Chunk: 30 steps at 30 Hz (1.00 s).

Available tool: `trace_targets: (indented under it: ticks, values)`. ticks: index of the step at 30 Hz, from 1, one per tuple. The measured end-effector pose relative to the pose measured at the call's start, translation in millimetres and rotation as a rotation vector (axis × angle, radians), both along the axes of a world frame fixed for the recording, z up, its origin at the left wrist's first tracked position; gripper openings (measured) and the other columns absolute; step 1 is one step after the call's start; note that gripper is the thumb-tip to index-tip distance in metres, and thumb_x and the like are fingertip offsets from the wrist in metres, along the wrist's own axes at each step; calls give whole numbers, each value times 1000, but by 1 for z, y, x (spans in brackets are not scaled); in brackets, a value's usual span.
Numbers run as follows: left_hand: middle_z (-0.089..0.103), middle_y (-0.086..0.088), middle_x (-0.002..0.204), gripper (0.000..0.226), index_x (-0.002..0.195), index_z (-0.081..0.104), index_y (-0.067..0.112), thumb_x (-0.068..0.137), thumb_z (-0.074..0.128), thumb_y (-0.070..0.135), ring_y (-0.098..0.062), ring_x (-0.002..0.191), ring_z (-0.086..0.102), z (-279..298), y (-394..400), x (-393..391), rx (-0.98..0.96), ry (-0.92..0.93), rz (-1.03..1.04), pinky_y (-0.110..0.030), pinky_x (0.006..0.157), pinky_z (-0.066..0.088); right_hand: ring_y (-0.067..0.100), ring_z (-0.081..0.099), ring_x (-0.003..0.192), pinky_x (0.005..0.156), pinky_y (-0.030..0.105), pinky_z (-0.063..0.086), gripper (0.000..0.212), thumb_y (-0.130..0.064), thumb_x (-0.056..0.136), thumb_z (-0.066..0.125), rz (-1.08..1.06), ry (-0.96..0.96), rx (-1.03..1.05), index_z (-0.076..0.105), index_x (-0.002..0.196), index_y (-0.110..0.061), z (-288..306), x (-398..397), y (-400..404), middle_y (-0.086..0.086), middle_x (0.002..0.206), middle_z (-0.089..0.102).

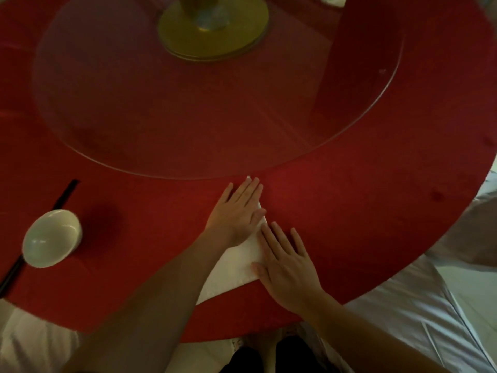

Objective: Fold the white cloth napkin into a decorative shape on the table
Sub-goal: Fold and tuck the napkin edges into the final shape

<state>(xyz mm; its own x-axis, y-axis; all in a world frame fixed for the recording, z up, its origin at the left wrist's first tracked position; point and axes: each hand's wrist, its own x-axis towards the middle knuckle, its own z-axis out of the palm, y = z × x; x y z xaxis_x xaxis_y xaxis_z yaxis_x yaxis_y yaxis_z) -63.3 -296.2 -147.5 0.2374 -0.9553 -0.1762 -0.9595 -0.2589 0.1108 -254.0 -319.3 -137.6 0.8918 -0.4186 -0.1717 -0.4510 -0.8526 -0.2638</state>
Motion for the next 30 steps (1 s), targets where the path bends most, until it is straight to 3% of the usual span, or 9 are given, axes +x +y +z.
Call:
trace_targets:
  ticks: [2,5,10,15,19,23,27,30]
  values:
    - [-4,0,159,67,148,-4,17,93,-4,56,-9,142,-14,0,-7,6,3,-19,27,-41,117,-7,22,19,144,114,48,9,65,-53,98,20,-13,2,-2,26,147,-10,0,-9,9,7,154,29]
    - [2,-4,160,74,149,0,15,92,1,61,-14,145,-4,-3,-13,8,-27,-15,49,-42,117,-4,22,22,142,112,47,13,66,-56,97,25,-22,1,9,27,146,-12,-3,-24,19,6,153,29]
    - [-12,-3,157,96,149,-4,15,81,4,82,-16,144,-13,-9,-15,7,-44,-9,120,-43,117,-5,21,16,144,113,47,12,75,-63,94,28,-4,4,10,19,149,-12,-6,-28,22,6,155,19]
    - [-10,-5,158,100,148,-6,15,77,3,85,-16,144,-13,-6,-16,6,-4,-24,128,-44,117,-5,21,15,145,113,46,10,80,-66,92,28,5,53,32,17,150,-12,-2,-28,22,7,156,20]
    - [-8,-5,159,93,148,-7,14,82,-2,78,-15,144,-14,6,-13,1,9,-42,126,-46,117,-4,22,18,144,111,45,8,82,-70,90,26,3,97,72,22,149,-13,8,-26,21,6,156,24]
    - [2,-8,159,72,149,3,10,96,3,58,-17,145,-9,21,10,-24,-106,-10,137,-45,118,-1,11,-6,146,116,37,-8,63,-60,96,8,12,-7,178,-1,149,-28,12,-27,11,-7,158,-1]
    - [31,-14,152,59,144,31,5,99,24,42,-24,143,15,30,54,-64,-187,12,237,-52,114,17,15,13,145,118,40,19,58,-39,96,14,-30,-165,200,25,148,-14,20,-15,-15,-1,154,17]
    - [37,-16,148,59,139,40,4,97,30,45,-30,140,26,30,86,-87,-123,-7,361,-57,111,25,14,12,143,116,33,15,62,-42,95,18,-14,-213,145,31,146,-9,24,22,-31,7,155,24]
